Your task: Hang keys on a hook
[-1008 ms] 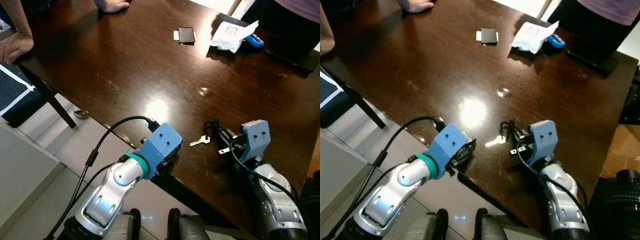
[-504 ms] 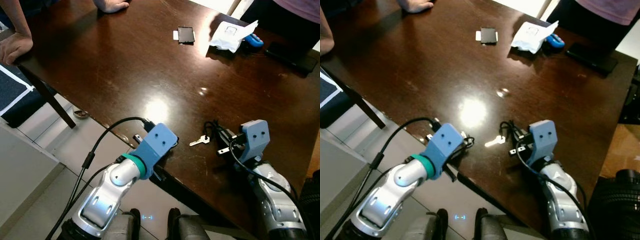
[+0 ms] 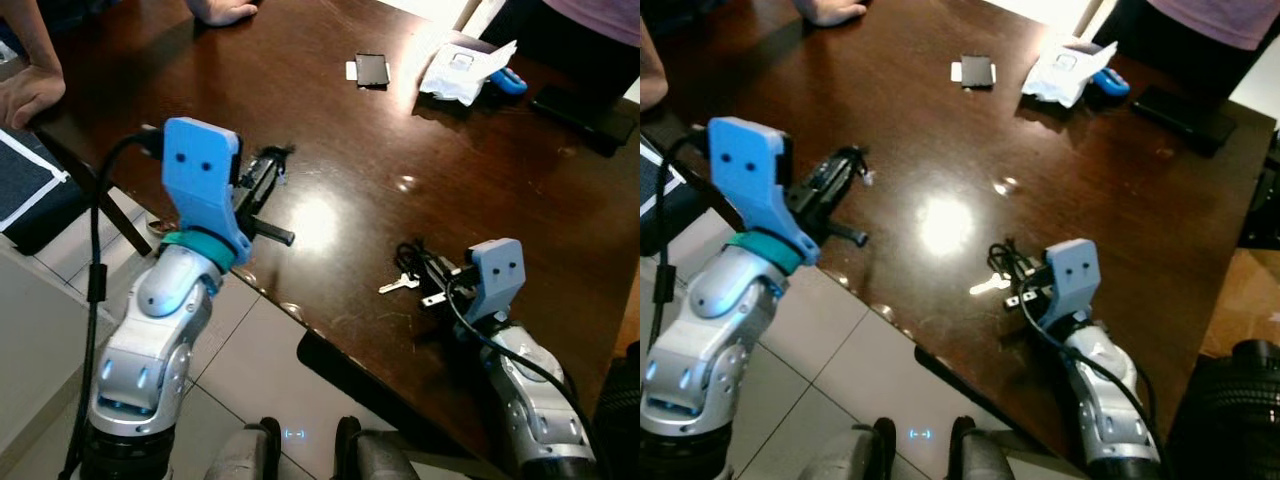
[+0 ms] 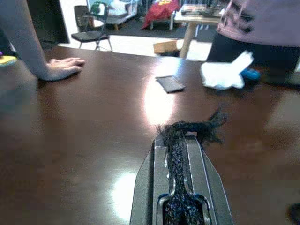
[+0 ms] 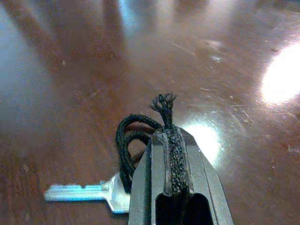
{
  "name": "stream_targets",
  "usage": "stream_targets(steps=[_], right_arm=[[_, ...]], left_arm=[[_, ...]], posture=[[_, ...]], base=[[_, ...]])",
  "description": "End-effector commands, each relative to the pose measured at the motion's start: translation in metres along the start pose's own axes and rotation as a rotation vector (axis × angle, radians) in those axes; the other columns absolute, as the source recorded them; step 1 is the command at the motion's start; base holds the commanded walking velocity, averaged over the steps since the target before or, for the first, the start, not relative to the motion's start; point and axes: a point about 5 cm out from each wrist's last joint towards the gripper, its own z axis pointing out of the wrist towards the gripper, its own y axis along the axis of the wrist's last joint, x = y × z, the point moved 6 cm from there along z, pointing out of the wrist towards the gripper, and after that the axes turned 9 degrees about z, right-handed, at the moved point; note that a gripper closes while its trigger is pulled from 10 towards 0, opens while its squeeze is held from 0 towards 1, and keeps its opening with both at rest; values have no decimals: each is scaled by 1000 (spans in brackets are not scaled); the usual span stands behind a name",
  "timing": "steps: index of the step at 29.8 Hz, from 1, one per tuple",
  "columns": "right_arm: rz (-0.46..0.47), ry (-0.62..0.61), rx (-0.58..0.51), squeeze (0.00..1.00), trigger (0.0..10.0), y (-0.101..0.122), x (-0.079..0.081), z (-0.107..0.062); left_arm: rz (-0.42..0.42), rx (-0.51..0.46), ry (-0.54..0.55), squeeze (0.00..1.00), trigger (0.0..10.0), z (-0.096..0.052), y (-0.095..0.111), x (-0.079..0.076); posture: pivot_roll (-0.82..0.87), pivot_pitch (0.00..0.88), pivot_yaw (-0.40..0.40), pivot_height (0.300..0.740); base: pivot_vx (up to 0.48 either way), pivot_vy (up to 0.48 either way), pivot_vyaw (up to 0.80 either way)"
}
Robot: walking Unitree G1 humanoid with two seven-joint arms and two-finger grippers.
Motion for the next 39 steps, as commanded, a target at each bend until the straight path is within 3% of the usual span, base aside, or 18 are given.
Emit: stream_targets(steps=[1,2,3,4,9,12,16,18,26,33,37,39], right_arm=[[40,-33,-6,0,10000,-4,4,-2],[67,-58,-58,0,10000,5,9,2],[67,-58,-58,0,10000,5,9,2],[88,-78,-93,0,10000,9,14,4],[79,-148,-159,0,10000,18,16,-2],[59,-164,-176,0,10000,23,14,-6],[-41,-190,-239,0,10000,46,9,-12],[-104,-223,-314,0,10000,73,3,-16],[-130,-286,-436,0,10000,112,-10,-13],[-88,-307,-423,0,10000,108,-12,-12],[-60,-298,-400,0,10000,99,-6,-10],[-45,-282,-392,0,10000,98,1,-7]], left_arm=[[19,75,115,0,10000,-6,-14,24],[33,120,177,0,10000,-9,-28,36],[33,120,177,0,10000,-9,-28,36],[59,159,213,0,10000,-12,-42,42],[98,184,240,0,10000,-26,-66,47],[109,170,226,0,10000,-28,-64,46],[111,157,204,0,10000,-27,-61,44],[104,143,201,0,10000,-20,-56,44],[89,72,158,0,10000,1,-40,33],[88,60,146,0,10000,5,-39,34],[105,79,173,0,10000,2,-43,46],[110,105,214,0,10000,-4,-47,61]], posture=[[28,132,98,740],[26,108,94,740],[26,108,94,740],[24,100,95,740],[12,58,97,740],[12,55,97,740],[-1,40,102,740],[-8,35,105,740],[-26,27,127,740],[-14,38,122,740],[-1,52,123,740],[36,73,122,740]], base=[[0,0,0],[0,0,0],[0,0,0],[0,0,0],[0,0,0],[0,0,0],[0,0,0],[0,0,0],[0,0,0],[0,0,0],[0,0,0],[0,0,0]])
